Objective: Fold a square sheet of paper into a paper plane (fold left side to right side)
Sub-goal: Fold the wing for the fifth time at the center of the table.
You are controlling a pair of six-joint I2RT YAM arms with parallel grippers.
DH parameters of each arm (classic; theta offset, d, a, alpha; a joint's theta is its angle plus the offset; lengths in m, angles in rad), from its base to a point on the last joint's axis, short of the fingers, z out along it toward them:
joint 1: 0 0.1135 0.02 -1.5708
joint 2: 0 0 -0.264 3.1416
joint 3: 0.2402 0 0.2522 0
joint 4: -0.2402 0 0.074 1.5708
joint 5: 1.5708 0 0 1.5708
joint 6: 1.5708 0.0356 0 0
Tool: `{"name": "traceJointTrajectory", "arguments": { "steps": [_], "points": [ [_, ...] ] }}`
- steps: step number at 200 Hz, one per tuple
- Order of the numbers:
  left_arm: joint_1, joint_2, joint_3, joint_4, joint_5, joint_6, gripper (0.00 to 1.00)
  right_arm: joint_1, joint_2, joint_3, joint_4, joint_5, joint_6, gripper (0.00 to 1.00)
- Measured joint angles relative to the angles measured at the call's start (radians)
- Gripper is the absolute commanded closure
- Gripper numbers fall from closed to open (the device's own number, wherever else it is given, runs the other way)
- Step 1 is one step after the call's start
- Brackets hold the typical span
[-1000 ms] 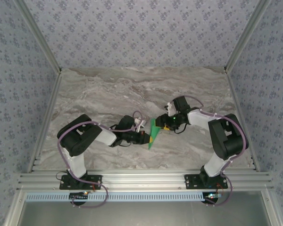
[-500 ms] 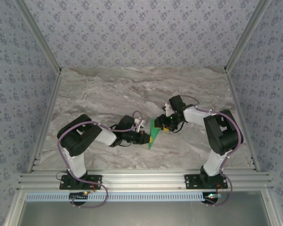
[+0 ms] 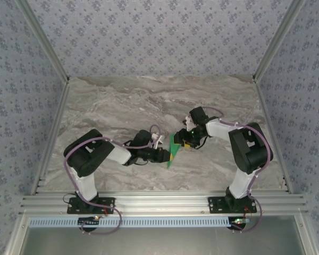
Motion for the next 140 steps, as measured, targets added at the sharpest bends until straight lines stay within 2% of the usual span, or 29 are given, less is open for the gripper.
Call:
{"name": "traceJointTrajectory", "arguments": {
  "steps": [69,140],
  "points": [
    [0.011,-0.042,0.002,-0.042,-0.004,0.004,0.61,0.000,0.002,0.003,-0.004,0.000,0.000,0.47],
    [0.084,-0.058,0.043,-0.088,-0.002,0.008,0.60,0.002,0.002,0.003,-0.004,0.000,0.000,0.47]
  ]
}}
